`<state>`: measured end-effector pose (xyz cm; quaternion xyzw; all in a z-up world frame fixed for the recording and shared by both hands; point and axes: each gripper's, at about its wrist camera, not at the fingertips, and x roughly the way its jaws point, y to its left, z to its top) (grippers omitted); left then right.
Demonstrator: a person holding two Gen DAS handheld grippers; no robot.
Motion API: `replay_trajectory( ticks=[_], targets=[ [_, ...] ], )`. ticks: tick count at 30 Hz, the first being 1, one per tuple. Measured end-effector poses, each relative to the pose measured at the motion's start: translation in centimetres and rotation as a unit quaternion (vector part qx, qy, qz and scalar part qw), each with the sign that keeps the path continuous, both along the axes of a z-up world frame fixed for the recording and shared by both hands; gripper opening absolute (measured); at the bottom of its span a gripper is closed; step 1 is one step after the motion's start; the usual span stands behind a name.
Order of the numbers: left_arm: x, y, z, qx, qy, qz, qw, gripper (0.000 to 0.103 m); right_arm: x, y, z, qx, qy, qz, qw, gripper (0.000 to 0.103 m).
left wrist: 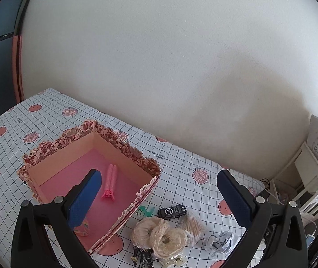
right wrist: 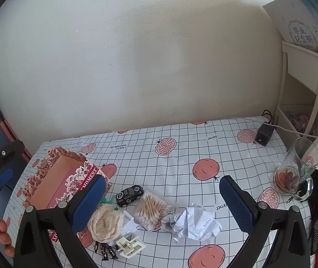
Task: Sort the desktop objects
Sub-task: 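Withdraw both tools from the box toward the remaining items, then grasp the crumpled white paper with the right tool while the left tool grasps the lace scrunchie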
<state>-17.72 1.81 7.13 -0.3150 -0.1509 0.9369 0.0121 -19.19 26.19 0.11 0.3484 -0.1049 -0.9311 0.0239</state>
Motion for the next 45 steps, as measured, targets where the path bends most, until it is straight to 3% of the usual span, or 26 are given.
replay_trajectory(
  ticks=[8, 12, 19, 22, 30, 37, 45],
  targets=[
    [-1.6, 1.9, -2.9, 0.01, -0.043, -0.038, 0.9983, 0.103, -0.9, 3.5, -1.7, -0.037, -0.023, -0.027, 0.999, 0.103],
    [-1.8, 2.9, -3.2, 0.001, -0.034, -0.062, 0.9975, 0.103, -1.3, 5.0, -2.6, -0.05, -0.031, -0.043, 0.997, 0.103],
    [-1.9, 3.9, -4.4, 0.026, -0.038, -0.099, 0.994, 0.103, -1.9, 6.5, -4.5, -0.064, -0.056, -0.073, 0.994, 0.103],
    [-2.1, 5.0, -5.6, 0.032, -0.076, -0.143, 0.9863, 0.103, -2.4, 6.4, -5.7, -0.079, -0.084, -0.06, 0.991, 0.103],
    [-2.5, 6.8, -10.1, 0.014, -0.167, -0.163, 0.9722, 0.103, -3.3, 5.5, -9.0, -0.075, -0.165, -0.046, 0.982, 0.103],
    [-2.9, 6.9, -13.7, -0.013, -0.239, -0.142, 0.9605, 0.103, -3.8, 5.6, -12.0, -0.091, -0.229, -0.052, 0.968, 0.103],
    [-3.3, 5.3, -16.4, 0.017, -0.296, -0.115, 0.9482, 0.103, -3.7, 5.8, -13.0, -0.128, -0.249, -0.068, 0.958, 0.103]
  ],
)
